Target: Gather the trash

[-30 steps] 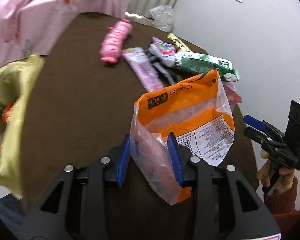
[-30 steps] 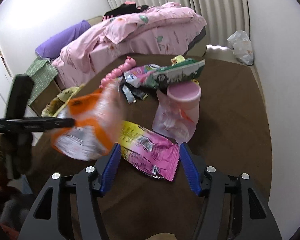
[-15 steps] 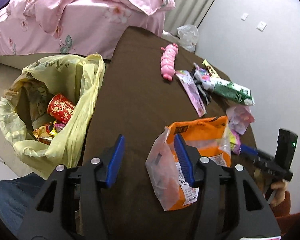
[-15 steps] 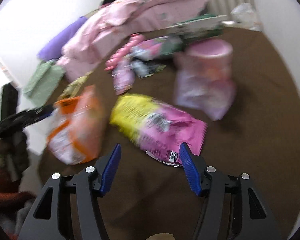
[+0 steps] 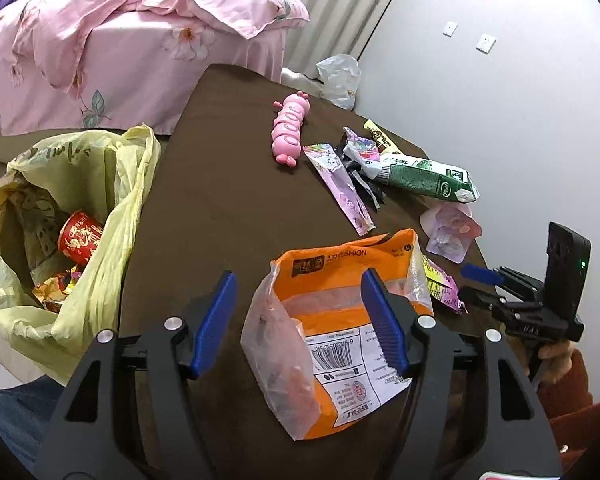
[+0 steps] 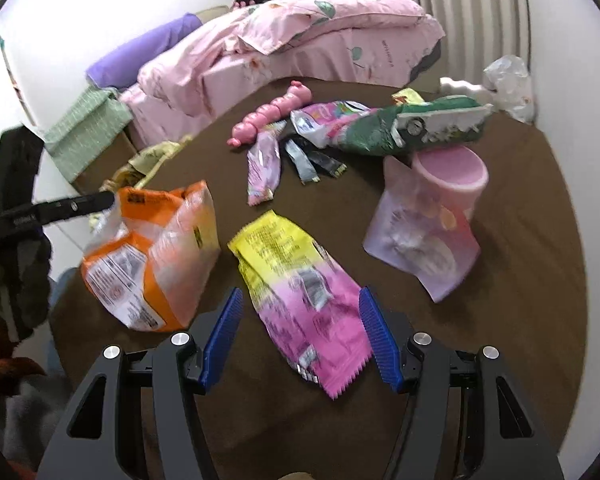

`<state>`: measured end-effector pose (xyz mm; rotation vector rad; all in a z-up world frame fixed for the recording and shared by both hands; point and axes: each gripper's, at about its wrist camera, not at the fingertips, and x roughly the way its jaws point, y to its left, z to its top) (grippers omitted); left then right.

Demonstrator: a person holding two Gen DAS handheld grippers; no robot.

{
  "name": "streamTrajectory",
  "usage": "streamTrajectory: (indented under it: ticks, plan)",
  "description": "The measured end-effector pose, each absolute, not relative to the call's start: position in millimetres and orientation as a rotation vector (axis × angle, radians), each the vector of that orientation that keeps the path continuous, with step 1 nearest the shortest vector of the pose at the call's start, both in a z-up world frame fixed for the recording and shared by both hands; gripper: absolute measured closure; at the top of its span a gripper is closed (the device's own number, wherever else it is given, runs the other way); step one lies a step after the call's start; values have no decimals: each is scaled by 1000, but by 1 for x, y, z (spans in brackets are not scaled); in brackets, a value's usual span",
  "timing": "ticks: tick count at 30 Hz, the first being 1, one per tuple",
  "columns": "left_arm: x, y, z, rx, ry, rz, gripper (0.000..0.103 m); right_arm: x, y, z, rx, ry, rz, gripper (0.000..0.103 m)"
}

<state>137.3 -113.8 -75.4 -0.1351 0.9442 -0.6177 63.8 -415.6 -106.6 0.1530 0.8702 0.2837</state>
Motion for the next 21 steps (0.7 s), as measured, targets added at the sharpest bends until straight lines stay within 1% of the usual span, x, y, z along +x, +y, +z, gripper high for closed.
streamTrajectory:
  ticks: [4, 7, 8, 9, 11, 13, 16, 18, 21]
  plan:
    - [140, -110, -75, -148, 952, -625, 42, 81, -412, -111, 117, 874, 350, 46]
    - [144, -105, -77, -170, 981, -612, 42, 91, -406, -121, 70, 913, 379, 46]
    - [144, -103, -77, -172, 983, -607, 42, 92, -403, -123, 60, 923, 380, 47]
    - [145, -102, -77, -170, 984, -599, 42, 91, -401, -127, 49, 934, 385, 53]
    - [145, -100, -78, -171, 995, -597, 42, 87, -399, -129, 31, 921, 372, 56]
    - [146, -100, -82, -187, 1016, -600, 42, 83, -401, -128, 45, 914, 342, 71]
    - [143, -102, -84, -198, 1026, -614, 42, 75, -408, -122, 93, 891, 317, 84]
    - [141, -104, -83, -199, 1020, -625, 42, 68, -412, -114, 115, 860, 289, 87]
    - [137, -106, -81, -196, 1018, -642, 42, 59, -420, -104, 166, 826, 265, 87]
